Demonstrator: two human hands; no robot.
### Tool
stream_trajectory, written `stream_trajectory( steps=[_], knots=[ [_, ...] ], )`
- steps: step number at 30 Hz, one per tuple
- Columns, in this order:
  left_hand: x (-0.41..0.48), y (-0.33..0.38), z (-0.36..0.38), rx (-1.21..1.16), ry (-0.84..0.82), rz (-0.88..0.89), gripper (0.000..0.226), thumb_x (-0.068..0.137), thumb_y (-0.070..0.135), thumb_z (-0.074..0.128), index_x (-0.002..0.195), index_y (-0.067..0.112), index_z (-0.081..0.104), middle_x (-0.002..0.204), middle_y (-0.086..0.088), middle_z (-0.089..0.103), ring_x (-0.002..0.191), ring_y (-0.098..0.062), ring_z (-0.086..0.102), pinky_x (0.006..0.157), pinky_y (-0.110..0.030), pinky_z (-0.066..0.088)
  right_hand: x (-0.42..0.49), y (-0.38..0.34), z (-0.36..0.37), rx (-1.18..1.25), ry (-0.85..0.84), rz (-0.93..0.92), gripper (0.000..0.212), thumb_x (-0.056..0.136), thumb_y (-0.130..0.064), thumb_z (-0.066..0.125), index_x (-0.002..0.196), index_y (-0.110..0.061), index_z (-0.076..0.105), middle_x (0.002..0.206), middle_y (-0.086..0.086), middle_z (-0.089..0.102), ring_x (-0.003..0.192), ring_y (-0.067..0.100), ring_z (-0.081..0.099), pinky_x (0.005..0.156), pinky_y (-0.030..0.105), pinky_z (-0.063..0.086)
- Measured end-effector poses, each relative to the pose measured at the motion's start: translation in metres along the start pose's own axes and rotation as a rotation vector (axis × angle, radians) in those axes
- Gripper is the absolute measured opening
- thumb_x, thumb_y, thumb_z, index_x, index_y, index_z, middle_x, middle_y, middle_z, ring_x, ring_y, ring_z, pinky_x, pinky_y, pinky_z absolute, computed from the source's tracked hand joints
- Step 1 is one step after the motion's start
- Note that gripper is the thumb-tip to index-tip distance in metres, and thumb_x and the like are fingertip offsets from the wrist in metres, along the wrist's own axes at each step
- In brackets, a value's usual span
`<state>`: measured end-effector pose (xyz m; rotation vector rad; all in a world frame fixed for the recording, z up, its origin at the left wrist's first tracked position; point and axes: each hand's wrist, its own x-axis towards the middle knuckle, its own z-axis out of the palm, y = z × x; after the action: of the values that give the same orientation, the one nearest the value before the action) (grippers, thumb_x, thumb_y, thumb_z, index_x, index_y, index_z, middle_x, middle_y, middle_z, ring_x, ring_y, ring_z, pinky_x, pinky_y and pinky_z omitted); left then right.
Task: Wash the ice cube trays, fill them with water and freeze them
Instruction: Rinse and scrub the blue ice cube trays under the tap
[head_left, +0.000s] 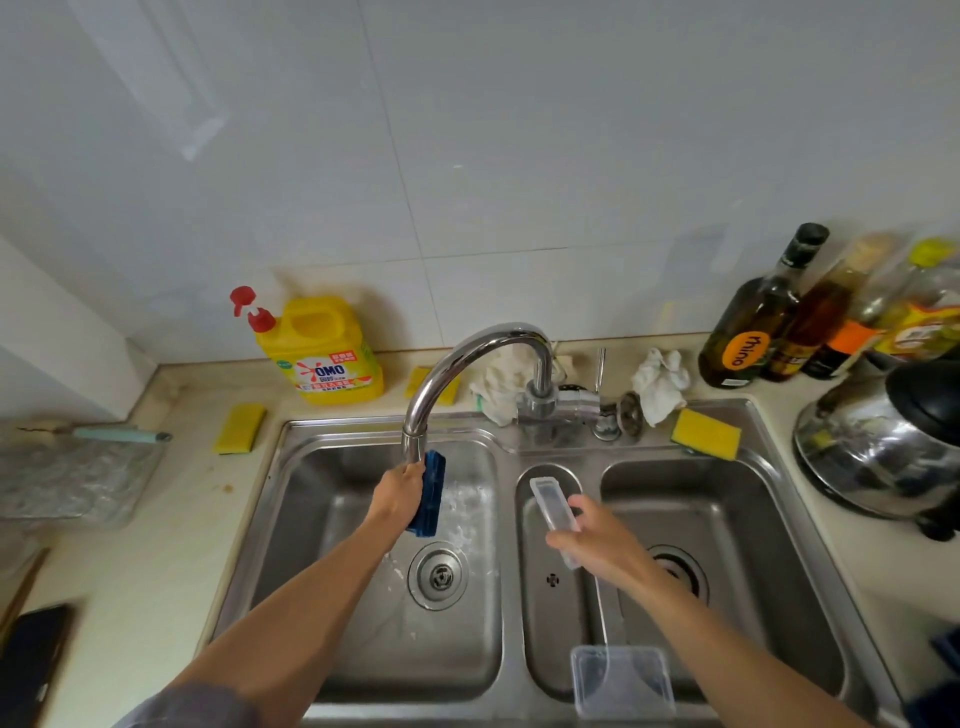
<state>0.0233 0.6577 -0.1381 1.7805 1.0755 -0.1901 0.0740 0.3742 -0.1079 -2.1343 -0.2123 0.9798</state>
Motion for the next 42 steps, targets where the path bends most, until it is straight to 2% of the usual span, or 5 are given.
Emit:
stream_trajectory(
  steps=[8, 15, 26, 36, 42],
  knots=[
    [0.008, -0.004, -0.012, -0.007, -0.026, -0.011, 0.067, 0.099, 0.067, 0.034, 0.092, 0.009, 0.066, 0.084, -0.011, 0.067, 0.076, -0.026, 0.061, 0.074, -0.037, 0.049, -0.016, 0.001, 0.02, -0.41, 0.082, -0.041, 0.064, 0.081, -0.026, 0.075, 0.136, -0.018, 0.045, 0.128, 0.004, 0.048, 0.111, 0.019, 0.055, 0.087, 0.03, 0.052],
    [0.03, -0.011, -0.011, -0.053, -0.111, -0.001, 0.054, 0.102, 0.06, 0.035, 0.086, 0.017, 0.062, 0.089, -0.012, 0.069, 0.082, -0.028, 0.065, 0.08, -0.041, 0.051, -0.037, 0.04, 0.037, -0.611, 0.109, 0.038, 0.087, 0.086, -0.007, 0.071, 0.159, -0.019, 0.024, 0.156, 0.003, 0.034, 0.144, 0.024, 0.032, 0.12, 0.043, 0.033],
    [0.037, -0.02, 0.003, -0.102, -0.208, -0.043, 0.062, 0.1, 0.065, 0.036, 0.112, 0.008, 0.056, 0.102, -0.015, 0.065, 0.101, -0.035, 0.065, 0.097, -0.052, 0.054, -0.082, 0.09, 0.054, -0.87, 0.098, 0.169, 0.072, 0.092, -0.01, 0.063, 0.154, -0.029, 0.031, 0.162, 0.008, 0.027, 0.151, 0.031, 0.02, 0.124, 0.05, 0.023],
    [0.034, -0.01, 0.011, -0.176, -0.278, -0.047, 0.03, 0.106, 0.03, 0.037, 0.111, 0.01, 0.061, 0.11, -0.019, 0.069, 0.104, -0.038, 0.066, 0.098, -0.057, 0.053, -0.095, 0.094, 0.063, -1.035, 0.062, 0.238, 0.088, 0.093, -0.011, 0.066, 0.161, -0.029, 0.014, 0.166, 0.014, 0.018, 0.152, 0.036, 0.019, 0.121, 0.056, 0.025],
    [0.04, -0.009, 0.017, -0.069, -0.284, 0.042, 0.044, 0.109, 0.026, 0.036, 0.137, -0.005, 0.051, 0.086, 0.002, 0.052, 0.072, -0.01, 0.048, 0.072, -0.03, 0.048, -0.096, 0.089, 0.063, -1.068, 0.009, 0.263, 0.089, 0.094, -0.015, 0.067, 0.162, -0.027, 0.011, 0.168, 0.016, 0.01, 0.154, 0.04, 0.013, 0.121, 0.059, 0.023]
  ],
)
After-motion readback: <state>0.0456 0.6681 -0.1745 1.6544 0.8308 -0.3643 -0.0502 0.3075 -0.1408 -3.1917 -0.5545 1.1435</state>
